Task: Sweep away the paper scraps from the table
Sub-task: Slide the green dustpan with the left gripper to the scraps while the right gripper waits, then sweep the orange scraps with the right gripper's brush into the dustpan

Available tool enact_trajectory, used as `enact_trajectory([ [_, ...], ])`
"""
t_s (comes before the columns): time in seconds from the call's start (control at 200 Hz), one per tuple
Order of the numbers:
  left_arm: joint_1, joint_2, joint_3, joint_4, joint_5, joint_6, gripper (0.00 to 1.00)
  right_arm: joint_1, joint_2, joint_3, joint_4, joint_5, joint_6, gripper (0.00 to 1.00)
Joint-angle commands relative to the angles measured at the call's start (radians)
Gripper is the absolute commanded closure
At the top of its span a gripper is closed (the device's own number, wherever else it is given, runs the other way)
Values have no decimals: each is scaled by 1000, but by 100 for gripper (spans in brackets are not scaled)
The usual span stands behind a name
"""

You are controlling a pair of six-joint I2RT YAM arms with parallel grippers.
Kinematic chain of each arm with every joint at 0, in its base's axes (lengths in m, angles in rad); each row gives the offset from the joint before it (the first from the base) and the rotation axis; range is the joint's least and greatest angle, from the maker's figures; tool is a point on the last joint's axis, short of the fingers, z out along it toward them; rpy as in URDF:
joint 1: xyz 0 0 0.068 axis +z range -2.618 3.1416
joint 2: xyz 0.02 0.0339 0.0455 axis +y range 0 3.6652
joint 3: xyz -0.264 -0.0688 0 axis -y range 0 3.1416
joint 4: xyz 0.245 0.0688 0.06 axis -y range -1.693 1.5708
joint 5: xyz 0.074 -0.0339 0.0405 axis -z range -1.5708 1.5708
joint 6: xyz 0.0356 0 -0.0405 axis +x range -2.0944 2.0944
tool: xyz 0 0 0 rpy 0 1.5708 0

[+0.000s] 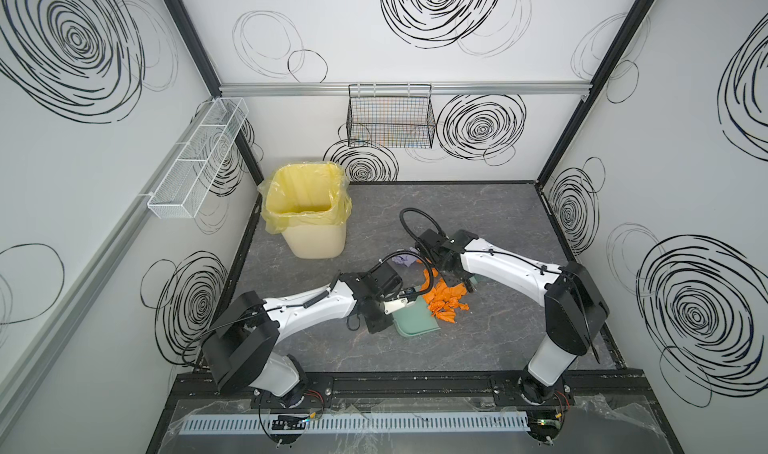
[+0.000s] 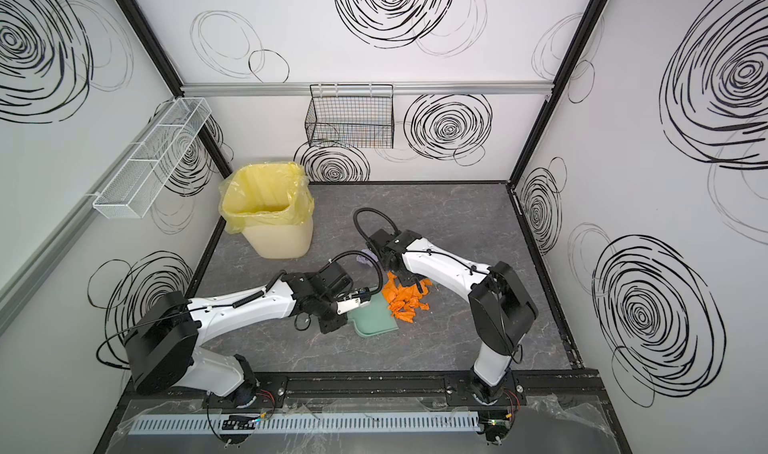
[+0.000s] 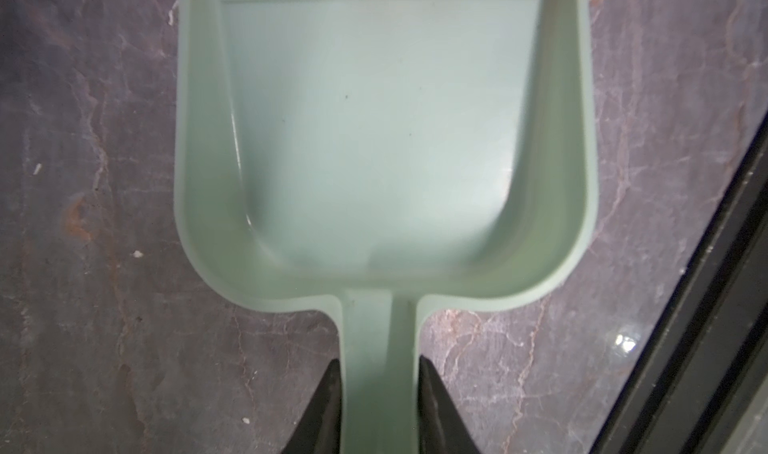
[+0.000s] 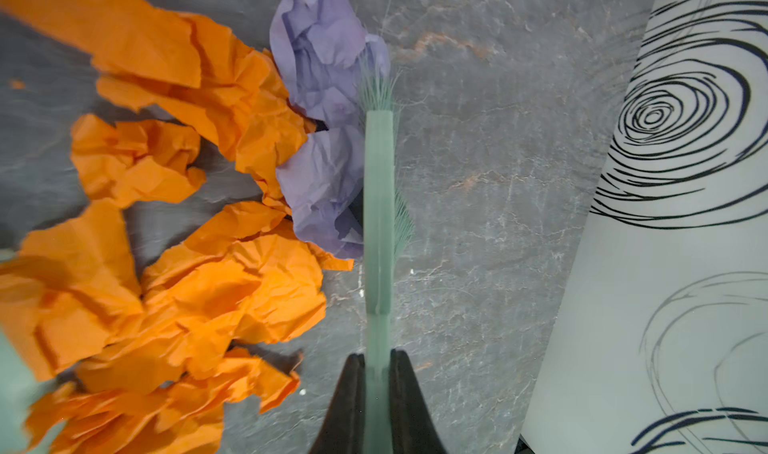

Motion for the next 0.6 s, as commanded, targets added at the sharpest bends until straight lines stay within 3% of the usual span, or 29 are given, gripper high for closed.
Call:
enact_trajectory([
  [0.0, -7, 14, 15, -4, 1, -13, 100, 59, -42, 3, -57, -52, 62, 100],
  [0.27, -7, 16, 18, 7, 1, -15, 100, 193, -116, 25, -108, -147, 138, 100],
  [0.595, 5, 16, 26, 25, 8, -17, 100, 281, -173, 63, -143, -252, 186, 100],
])
